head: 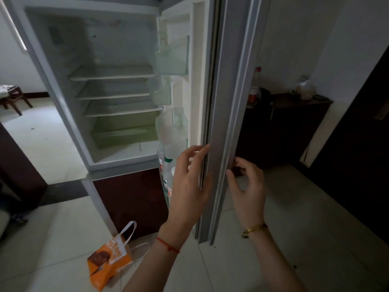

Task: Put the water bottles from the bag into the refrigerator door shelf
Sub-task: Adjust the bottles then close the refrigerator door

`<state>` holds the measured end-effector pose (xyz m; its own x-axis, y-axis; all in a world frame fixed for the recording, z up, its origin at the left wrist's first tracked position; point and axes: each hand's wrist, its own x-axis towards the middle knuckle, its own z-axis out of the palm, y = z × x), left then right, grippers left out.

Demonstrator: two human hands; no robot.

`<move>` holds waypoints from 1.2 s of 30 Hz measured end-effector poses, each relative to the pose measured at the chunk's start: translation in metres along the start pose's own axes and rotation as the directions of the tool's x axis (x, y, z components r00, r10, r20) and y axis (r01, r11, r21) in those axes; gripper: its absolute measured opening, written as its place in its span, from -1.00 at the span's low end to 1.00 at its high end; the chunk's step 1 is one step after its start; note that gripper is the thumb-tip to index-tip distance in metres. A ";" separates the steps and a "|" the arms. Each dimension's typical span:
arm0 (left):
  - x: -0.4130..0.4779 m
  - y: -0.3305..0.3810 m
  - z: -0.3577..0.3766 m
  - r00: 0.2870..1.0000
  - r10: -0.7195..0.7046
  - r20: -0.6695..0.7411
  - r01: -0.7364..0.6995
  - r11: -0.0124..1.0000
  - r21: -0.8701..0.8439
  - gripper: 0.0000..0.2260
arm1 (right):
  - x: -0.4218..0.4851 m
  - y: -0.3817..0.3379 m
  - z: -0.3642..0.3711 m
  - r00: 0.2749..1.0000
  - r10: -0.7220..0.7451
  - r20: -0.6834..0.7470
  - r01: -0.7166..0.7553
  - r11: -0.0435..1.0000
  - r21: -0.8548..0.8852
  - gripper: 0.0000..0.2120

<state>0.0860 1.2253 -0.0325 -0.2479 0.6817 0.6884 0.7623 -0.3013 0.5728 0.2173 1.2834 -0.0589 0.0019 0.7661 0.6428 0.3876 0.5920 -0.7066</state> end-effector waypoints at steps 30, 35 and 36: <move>-0.010 -0.155 -0.188 0.920 -0.306 -0.244 0.360 0.907 0.221 -0.46 | -0.009 -0.129 0.246 0.772 -0.497 0.397 0.499 0.860 0.108 -0.46; 0.008 -0.199 -0.215 0.893 -0.341 -0.293 0.412 0.882 0.230 -0.46 | 0.006 -0.143 0.302 0.725 -0.562 0.398 0.577 0.811 0.094 -0.45; 0.012 -0.208 -0.221 0.886 -0.355 -0.297 0.425 0.879 0.218 -0.47 | 0.009 -0.145 0.314 0.714 -0.574 0.402 0.590 0.801 0.096 -0.44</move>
<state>-0.2083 1.1489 -0.0448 -0.6679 0.5134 0.5388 0.6947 0.1704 0.6988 -0.1282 1.2831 -0.0430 -0.5916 0.3078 0.7452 0.2237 0.9506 -0.2151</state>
